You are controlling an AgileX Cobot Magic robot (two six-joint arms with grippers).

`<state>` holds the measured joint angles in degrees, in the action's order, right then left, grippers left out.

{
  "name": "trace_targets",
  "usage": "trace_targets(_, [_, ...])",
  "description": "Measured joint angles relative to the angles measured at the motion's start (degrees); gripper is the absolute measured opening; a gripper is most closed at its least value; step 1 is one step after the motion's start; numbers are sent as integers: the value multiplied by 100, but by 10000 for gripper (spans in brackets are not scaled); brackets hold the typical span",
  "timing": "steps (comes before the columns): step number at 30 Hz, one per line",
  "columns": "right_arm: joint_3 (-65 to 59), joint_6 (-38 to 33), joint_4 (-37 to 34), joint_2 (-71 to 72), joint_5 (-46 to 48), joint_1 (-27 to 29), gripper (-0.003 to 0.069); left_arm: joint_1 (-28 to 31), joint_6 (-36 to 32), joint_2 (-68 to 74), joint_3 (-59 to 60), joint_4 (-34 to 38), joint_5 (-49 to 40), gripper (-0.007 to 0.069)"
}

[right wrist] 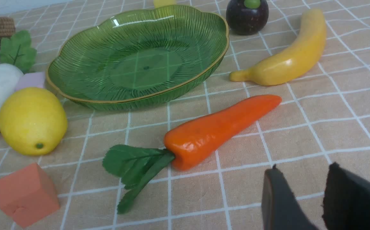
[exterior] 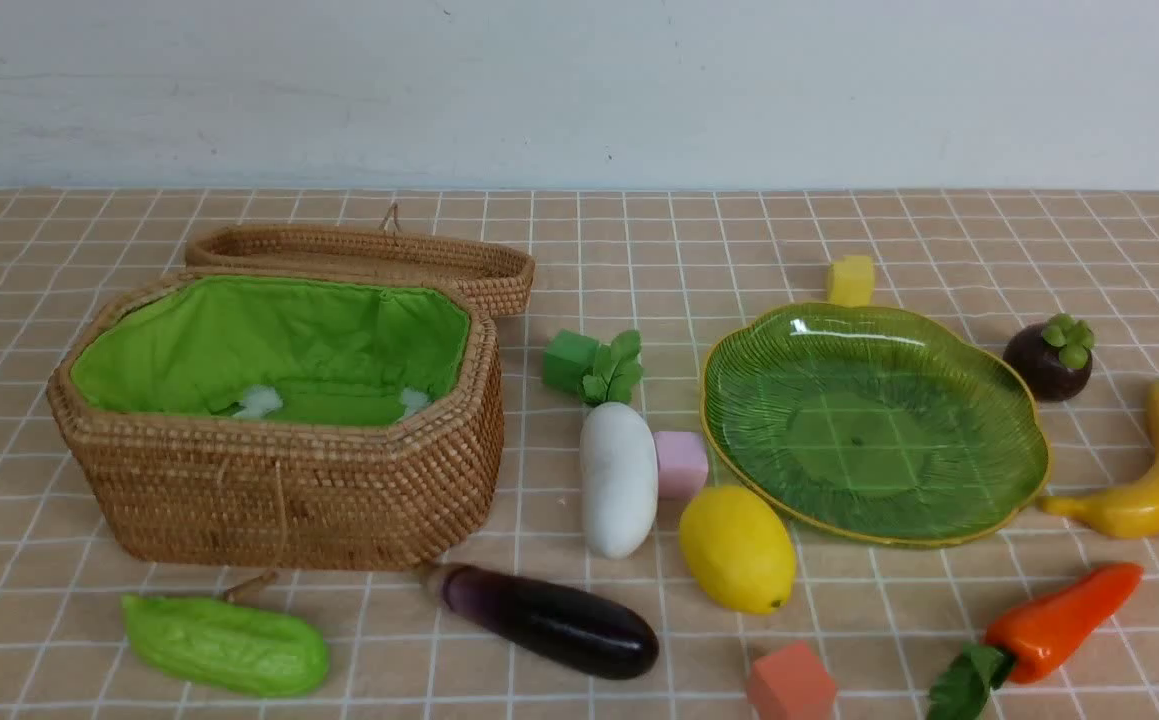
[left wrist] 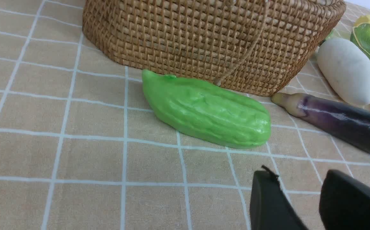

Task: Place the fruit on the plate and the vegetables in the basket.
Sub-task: Use the left arm to grab an eggplant and put it into the left basket

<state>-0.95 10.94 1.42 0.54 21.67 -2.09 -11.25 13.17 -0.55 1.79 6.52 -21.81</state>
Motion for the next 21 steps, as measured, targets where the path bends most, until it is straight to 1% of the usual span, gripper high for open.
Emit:
trace_targets(15, [0,0,0,0,0,0,238,0,3,0,0,8,21,239])
trace_targets(16, [0,0,0,0,0,0,238,0,55,0,0,80,82,239])
trace_targets(18, [0,0,0,0,0,0,238,0,297,0,0,520,315,239])
trace_targets(20, [0,0,0,0,0,0,238,0,603,0,0,1132,602,239])
trace_targets(21, [0,0,0,0,0,0,238,0,652,0,0,1190,638,239])
